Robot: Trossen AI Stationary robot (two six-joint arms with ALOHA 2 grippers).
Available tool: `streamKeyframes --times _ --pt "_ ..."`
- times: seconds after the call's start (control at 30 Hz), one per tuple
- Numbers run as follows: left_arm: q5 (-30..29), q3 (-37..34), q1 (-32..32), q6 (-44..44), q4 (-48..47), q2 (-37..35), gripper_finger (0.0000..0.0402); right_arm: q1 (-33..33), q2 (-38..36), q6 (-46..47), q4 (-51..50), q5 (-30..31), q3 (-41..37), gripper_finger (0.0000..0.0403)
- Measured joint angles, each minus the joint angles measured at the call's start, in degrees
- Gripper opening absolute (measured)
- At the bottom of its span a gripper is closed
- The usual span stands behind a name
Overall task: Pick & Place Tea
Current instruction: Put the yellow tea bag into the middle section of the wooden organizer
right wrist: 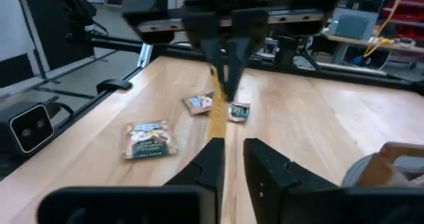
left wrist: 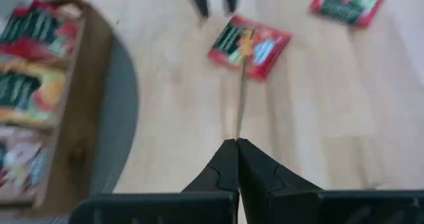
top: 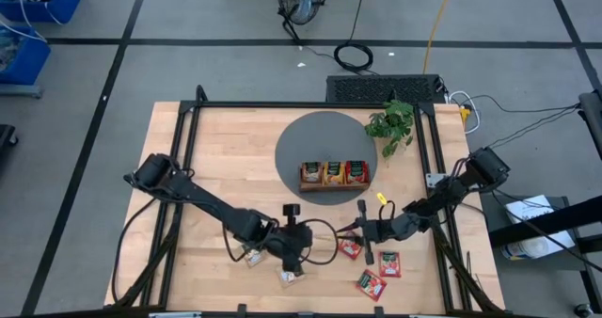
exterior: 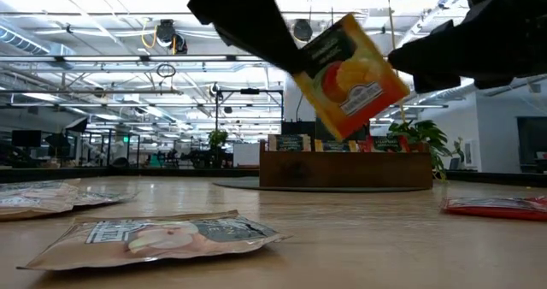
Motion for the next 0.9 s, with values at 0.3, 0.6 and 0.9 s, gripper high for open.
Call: streamKeyframes --times 0.3,0.6,0.9 --pt "1.49 0.04 0.52 -0.89 -0.94 -0.03 0.0002 -2.54 0.00 4.04 -2.59 -5.38 3.03 0.0126" --pt "1.46 0.04 0.78 -1.08 -0.85 -0.03 0.0001 -7.57 -0.02 7.07 -23.28 -9.03 13.45 0.0174" --pt "1.41 0.04 0.83 -1.07 -1.15 -0.03 0.0001 -8.41 -0.04 7.15 -27.82 -10.22 16.50 0.0125"
